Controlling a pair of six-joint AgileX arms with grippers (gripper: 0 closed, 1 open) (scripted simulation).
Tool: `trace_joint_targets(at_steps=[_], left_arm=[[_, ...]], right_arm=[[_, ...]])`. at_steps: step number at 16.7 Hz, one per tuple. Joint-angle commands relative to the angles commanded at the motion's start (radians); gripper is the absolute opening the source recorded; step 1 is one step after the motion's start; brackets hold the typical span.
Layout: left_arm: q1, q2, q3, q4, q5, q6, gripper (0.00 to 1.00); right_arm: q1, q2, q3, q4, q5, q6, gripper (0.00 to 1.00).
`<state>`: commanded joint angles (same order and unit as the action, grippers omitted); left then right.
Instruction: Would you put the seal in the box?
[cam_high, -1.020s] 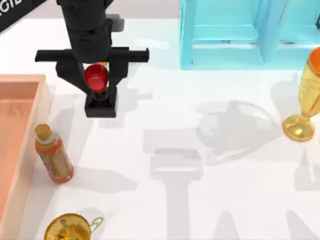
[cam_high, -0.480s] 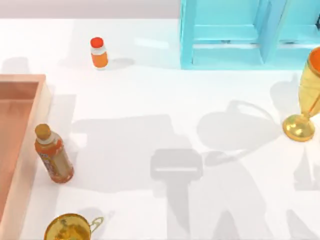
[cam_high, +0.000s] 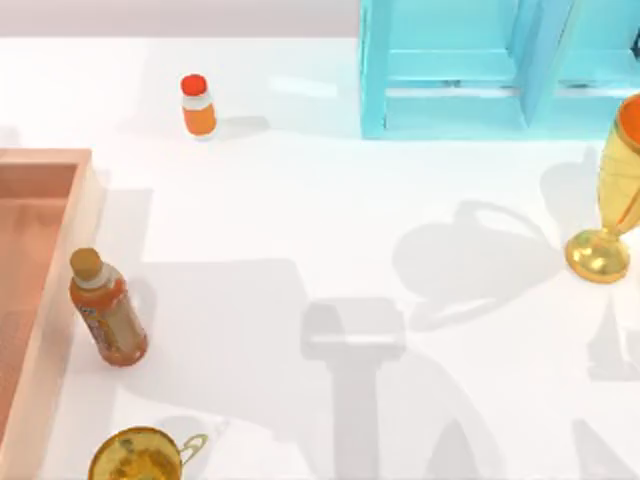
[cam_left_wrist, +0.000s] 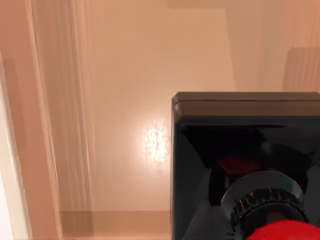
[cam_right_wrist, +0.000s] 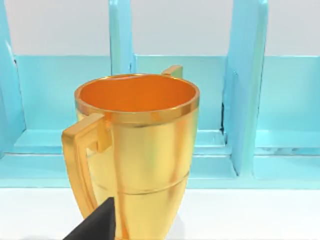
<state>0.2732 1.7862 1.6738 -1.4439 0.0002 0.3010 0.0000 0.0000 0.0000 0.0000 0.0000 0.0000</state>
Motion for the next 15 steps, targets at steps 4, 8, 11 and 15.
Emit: trace_joint_targets(at_steps=[4, 8, 11, 15], left_arm=[[0.002, -0.006, -0.072, 0.074, 0.002, 0.0, 0.0], [0.004, -0.007, -0.225, 0.227, 0.003, 0.002, 0.0], [0.007, -0.002, -0.258, 0.258, 0.003, 0.003, 0.0], [0.007, -0.002, -0.258, 0.258, 0.003, 0.003, 0.08]], right_arm=[[0.0, 0.0, 0.0, 0.0, 0.0, 0.0, 1.0], [0.0, 0.0, 0.0, 0.0, 0.0, 0.0, 1.0], [0.0, 0.0, 0.0, 0.0, 0.0, 0.0, 1.0], [0.0, 0.0, 0.0, 0.0, 0.0, 0.0, 1.0]])
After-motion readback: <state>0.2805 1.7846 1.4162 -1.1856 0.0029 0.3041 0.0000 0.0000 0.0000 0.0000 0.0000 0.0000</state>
